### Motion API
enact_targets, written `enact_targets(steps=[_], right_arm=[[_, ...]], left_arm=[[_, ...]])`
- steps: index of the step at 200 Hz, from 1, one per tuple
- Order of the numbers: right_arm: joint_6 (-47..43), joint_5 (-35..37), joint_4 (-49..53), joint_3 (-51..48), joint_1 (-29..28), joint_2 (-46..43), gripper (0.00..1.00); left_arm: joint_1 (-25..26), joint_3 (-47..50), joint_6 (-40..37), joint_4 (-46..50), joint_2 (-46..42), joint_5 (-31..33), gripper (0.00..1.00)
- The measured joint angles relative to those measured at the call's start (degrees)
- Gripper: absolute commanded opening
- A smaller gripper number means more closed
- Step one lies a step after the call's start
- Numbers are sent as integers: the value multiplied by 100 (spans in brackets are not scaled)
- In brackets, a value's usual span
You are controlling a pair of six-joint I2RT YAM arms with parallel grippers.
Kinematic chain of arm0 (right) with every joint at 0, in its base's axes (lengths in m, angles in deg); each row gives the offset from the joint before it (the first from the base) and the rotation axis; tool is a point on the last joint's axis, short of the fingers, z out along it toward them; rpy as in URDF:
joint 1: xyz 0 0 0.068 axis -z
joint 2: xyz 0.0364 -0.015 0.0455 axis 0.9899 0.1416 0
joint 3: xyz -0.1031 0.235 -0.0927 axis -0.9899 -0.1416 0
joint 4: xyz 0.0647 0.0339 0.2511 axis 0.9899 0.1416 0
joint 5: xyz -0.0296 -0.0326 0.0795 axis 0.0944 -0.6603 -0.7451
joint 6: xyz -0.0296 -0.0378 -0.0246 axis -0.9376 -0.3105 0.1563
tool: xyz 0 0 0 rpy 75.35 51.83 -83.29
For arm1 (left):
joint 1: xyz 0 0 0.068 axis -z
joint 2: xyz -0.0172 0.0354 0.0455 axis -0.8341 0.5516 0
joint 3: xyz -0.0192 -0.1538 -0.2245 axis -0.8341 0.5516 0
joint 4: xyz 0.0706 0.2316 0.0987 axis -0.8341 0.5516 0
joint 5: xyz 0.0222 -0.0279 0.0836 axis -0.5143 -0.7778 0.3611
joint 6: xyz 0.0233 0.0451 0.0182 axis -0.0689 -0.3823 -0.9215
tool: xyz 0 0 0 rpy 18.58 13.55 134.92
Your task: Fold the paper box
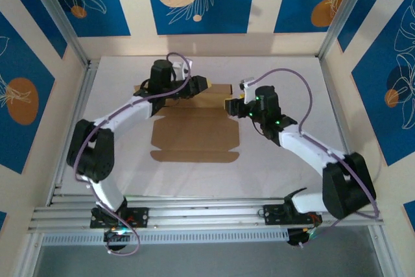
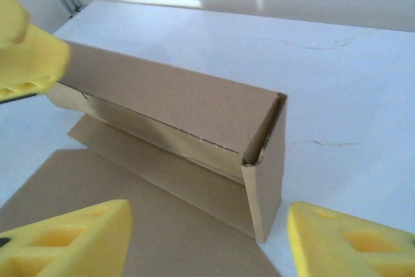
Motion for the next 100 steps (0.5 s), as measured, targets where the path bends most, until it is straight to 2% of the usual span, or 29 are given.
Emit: enact_targets(steps=[33,54,59,68,77,100], right_arm=[[345,1029,1257,896,-35,-269,51],[529,1648,1646,1086,4,-407,24],[678,1659,1735,1108,55,-433,17],[970,1611,1851,1121,225,-485,14],[1366,1491,1954,1110,494,-540,0],[1849,496,1759,905,1161,-651,0]], left_arm=[[-133,-192,-737,839,-748,474,39],[-195,-212,-1143,1309,-1176,909,39],[-216,-201,-1202,1388,-1252,994,39],[-302,-149,-1274,1471,-1375,1102,39],[-415,-55,-1316,1545,-1475,1202,39],[-820,293,-1394,1770,-1615,1467,39]])
